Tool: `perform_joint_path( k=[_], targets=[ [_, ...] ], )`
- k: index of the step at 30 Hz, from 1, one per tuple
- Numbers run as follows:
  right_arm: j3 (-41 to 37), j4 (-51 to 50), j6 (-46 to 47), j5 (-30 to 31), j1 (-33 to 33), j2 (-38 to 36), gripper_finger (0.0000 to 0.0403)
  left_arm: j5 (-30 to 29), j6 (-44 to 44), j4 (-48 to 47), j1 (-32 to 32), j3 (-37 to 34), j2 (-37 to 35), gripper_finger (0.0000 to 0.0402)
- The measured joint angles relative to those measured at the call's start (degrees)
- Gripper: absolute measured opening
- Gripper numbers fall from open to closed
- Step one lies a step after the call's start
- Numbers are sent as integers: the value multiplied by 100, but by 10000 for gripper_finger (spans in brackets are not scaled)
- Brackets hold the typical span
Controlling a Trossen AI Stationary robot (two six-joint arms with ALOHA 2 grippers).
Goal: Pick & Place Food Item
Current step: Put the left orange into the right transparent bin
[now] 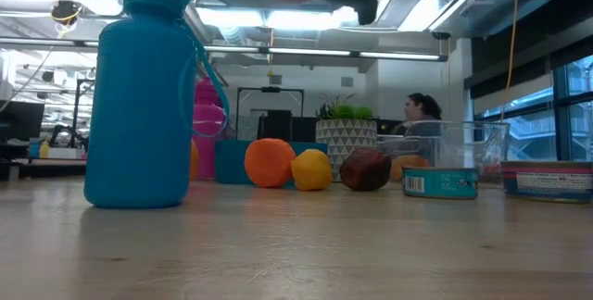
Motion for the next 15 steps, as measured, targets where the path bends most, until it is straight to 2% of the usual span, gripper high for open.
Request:
perform_joint_path(
  k=[4, 10, 15],
  targets=[
    [172, -1150, -114, 111, 5, -425, 251, 96, -108, -283, -399, -8, -205, 398],
    [188, -2977, 93, 947, 0, -1366, 251, -65, -385, -384, -850, -8, -705, 397],
    [188, -4242, 483, 1504, -14, -2038, 251, 298, -824, -631, -865, -8, -1175, 397]
  ],
)
